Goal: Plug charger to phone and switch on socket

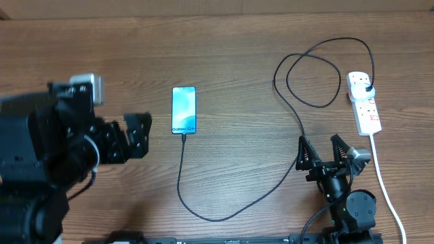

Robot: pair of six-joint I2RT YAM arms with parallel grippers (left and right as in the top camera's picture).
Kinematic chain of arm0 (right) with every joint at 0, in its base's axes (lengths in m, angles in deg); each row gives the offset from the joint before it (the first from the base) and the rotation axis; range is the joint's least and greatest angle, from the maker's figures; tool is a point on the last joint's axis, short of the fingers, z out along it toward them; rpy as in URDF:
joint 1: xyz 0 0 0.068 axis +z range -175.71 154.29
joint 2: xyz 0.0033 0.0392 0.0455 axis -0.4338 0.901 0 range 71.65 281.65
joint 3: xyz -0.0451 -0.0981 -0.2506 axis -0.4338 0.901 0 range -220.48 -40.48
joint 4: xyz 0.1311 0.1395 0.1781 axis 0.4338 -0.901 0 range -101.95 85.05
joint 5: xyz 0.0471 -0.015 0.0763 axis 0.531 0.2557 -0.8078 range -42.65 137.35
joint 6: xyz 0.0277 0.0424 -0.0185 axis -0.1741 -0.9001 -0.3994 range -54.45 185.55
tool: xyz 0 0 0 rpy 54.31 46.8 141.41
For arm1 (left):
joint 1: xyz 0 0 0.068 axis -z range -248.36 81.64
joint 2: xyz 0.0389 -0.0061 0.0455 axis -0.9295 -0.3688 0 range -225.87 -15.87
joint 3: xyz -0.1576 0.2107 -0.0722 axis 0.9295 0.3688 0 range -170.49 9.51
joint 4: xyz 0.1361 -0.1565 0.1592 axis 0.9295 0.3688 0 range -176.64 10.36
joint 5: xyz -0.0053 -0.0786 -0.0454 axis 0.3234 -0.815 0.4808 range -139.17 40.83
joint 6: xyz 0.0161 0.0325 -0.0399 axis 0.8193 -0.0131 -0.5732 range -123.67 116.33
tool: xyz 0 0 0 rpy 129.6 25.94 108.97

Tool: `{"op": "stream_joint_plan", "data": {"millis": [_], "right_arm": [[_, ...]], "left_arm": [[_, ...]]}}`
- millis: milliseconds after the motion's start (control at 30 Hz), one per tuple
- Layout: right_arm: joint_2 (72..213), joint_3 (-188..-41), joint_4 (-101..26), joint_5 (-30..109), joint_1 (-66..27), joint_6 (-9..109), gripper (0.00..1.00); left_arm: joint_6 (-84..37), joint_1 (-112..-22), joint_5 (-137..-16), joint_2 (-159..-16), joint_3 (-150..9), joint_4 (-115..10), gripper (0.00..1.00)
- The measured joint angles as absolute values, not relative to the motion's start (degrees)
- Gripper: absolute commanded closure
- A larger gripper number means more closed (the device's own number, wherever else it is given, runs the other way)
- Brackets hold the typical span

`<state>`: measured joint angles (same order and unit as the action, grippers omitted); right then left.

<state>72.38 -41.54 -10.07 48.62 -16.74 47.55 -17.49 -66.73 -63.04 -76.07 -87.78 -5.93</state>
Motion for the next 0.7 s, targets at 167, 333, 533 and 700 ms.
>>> {"op": "stream_joint_plan", "data": {"millis": [167, 333, 533, 700], "right_arm": [[72.4, -41.5, -10.1, 48.6, -16.7, 47.5, 0.00], [72.4, -41.5, -10.1, 48.6, -16.7, 47.6, 0.00], [72.4, -41.5, -10.1, 48.6, -16.7, 47.5, 0.00], [72.4, -41.5, -10.1, 48.6, -16.7, 47.5, 0.00]], "left_arm": [[-17.5, -68.0, -59.3, -69.2, -76.9, -7.8, 0.00], [-17.5, -68.0, -54.8, -60.8, -66.7, -8.7, 0.01], [-17.5, -68.0, -51.4, -51.8, -54.5, -18.3, 0.00], [-17.5, -68.0, -49.3, -46.2, -44.4, -26.8, 0.00]]}}
